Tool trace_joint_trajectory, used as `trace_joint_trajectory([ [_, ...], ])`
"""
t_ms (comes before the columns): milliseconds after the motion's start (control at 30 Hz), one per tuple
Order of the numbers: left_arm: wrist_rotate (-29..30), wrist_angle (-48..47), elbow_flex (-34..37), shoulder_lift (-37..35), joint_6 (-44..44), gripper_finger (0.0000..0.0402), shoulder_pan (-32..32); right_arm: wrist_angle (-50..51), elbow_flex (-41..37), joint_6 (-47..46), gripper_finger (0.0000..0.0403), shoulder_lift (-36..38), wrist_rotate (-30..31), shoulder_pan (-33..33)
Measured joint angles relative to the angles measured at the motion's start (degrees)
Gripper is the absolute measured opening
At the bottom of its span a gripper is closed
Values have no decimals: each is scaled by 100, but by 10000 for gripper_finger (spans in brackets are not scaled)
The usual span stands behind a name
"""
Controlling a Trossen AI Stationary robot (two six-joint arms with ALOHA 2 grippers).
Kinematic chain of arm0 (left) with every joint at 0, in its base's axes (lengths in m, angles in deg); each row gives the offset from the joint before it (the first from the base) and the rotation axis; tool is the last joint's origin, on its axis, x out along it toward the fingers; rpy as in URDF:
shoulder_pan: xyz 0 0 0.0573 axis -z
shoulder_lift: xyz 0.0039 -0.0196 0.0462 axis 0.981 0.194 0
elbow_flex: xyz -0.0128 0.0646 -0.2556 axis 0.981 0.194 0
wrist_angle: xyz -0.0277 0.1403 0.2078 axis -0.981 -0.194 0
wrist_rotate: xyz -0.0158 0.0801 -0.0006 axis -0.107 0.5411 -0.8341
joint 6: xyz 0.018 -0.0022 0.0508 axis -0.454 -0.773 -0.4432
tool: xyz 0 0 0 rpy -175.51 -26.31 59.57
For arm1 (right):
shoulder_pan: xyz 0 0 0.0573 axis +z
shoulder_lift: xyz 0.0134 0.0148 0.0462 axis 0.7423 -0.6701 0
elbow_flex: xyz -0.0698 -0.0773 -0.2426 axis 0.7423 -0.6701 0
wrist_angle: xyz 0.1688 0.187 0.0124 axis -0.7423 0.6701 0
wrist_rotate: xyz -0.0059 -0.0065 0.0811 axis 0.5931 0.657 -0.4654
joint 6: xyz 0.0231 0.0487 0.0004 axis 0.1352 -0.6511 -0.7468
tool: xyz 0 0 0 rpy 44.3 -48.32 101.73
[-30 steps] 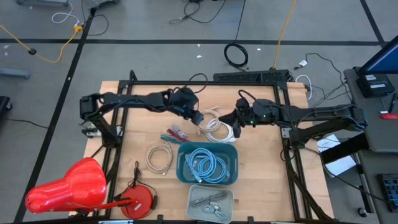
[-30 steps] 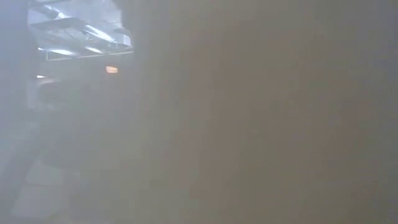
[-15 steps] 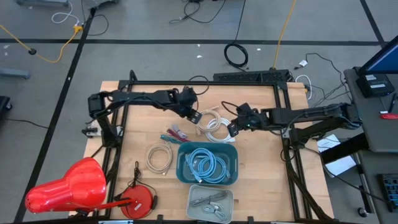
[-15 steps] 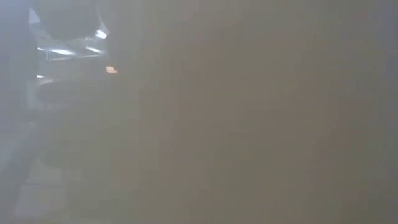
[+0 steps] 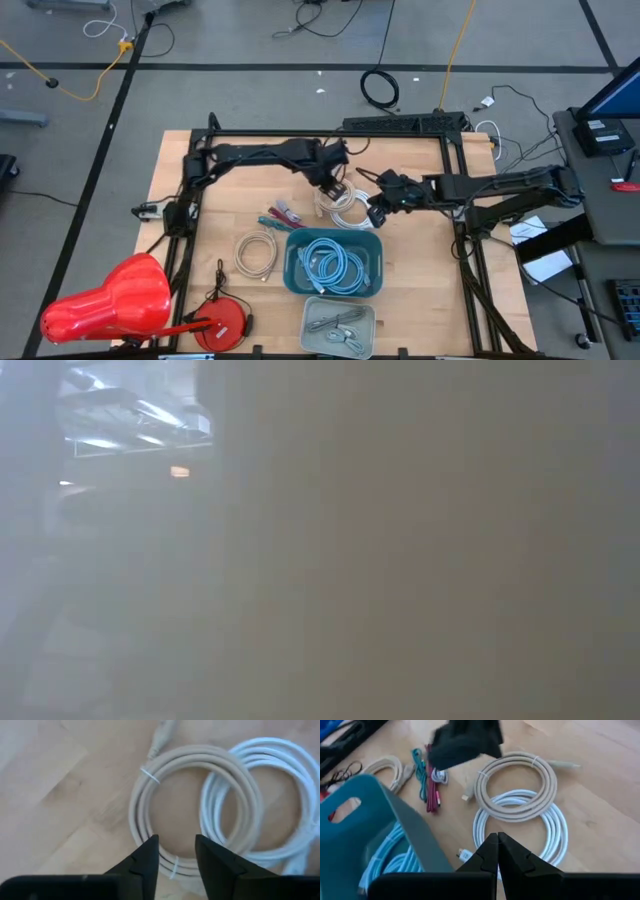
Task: Pick & Place USB Port
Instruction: Put the top brown HDMI cable into the blue bin
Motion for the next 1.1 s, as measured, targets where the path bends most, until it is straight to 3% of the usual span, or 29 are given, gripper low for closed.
trace_joint_trajectory([
  [300,3,-688,-252,573,597,232,-15,-38,0,458,0,191,-135,66],
  [600,-32,-542,-249,887,736,244,22,-170,0,557,0,512,-118,66],
  [733,-229,-375,-250,1027,994,201,50,-205,0,524,0,619,-121,67],
  [933,-276,-553,-267,1136,1069,38,55,-236,0,462,0,707,2,225],
  [1100,-111,-740,-224,920,1136,33,48,-197,0,421,0,730,251,387],
])
